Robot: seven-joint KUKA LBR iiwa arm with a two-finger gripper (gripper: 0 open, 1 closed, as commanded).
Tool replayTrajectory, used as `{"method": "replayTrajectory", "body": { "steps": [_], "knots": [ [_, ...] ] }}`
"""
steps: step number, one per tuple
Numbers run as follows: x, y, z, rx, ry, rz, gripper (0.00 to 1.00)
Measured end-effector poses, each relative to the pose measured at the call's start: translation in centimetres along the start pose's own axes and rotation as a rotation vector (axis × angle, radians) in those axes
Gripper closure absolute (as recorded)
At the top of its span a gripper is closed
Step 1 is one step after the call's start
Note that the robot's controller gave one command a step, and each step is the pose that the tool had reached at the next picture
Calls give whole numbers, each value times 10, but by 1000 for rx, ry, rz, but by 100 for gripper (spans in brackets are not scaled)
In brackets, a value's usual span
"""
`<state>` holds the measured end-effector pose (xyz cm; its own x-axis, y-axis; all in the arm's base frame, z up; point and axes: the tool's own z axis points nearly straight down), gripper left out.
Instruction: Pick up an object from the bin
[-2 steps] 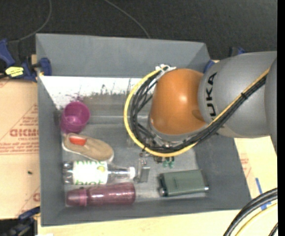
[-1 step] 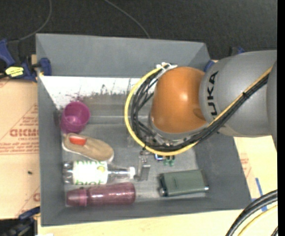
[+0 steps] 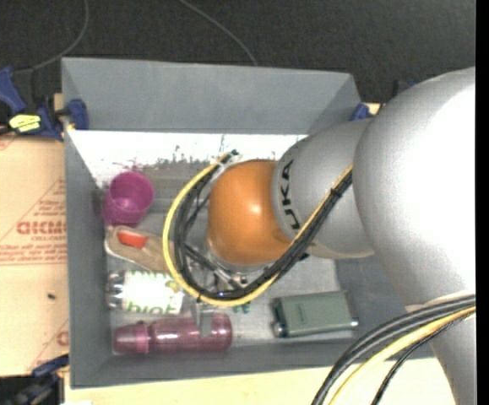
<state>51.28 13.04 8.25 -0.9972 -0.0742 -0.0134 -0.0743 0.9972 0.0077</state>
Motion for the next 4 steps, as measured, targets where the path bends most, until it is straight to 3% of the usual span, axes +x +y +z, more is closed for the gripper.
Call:
{"method": "replayTrajectory", "body": {
  "steps": [1, 2, 3, 4],
  "knots": [
    [0, -2, 2, 1, -1, 4, 0],
    [-3, 91, -21, -2, -13, -64, 0],
    [-21, 96, 4, 12, -14, -49, 0],
    [-34, 42, 8, 1, -26, -26, 100]
  ]
}}
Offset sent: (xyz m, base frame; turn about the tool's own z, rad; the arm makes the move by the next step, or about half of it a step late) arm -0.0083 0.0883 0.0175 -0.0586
